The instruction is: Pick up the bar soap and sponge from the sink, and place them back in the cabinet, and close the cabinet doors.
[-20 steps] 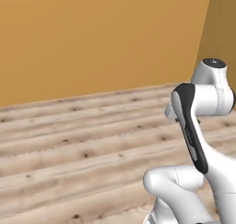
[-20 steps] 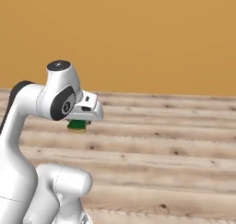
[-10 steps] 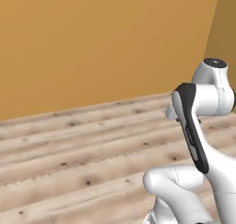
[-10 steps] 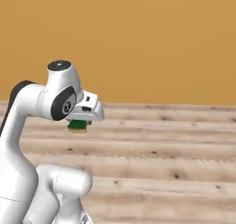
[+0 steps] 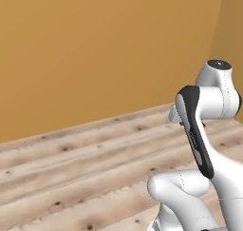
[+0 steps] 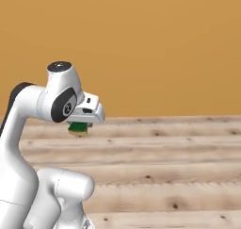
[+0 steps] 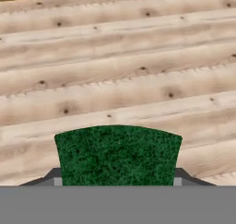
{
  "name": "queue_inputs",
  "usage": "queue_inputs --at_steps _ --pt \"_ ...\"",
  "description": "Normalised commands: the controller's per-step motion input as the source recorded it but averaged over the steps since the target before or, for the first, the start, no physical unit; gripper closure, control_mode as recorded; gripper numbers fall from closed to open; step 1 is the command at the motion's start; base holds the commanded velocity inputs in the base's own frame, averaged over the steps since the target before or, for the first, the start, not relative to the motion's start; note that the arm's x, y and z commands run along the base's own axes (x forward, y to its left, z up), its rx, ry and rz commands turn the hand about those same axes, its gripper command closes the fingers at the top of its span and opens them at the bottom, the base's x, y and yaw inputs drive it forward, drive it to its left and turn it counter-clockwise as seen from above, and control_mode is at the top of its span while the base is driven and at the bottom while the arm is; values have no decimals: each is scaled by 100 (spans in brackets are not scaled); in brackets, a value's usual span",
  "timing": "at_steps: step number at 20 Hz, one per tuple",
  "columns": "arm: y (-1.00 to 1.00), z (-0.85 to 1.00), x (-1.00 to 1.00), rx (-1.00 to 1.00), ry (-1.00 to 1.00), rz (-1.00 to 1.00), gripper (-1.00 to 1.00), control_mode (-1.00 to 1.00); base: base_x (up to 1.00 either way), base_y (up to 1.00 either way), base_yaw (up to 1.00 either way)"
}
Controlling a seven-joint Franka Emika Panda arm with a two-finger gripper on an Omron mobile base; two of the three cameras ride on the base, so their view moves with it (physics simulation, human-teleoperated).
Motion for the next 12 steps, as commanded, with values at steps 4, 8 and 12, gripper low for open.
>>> queue_inputs --at_steps 4,8,12 --pt "0 0 0 0 0 0 100 100 62 -26 -51" --pt "0 0 0 0 0 0 100 100 47 -21 -60" --pt "0 0 0 0 0 0 100 100 42 -7 -66"
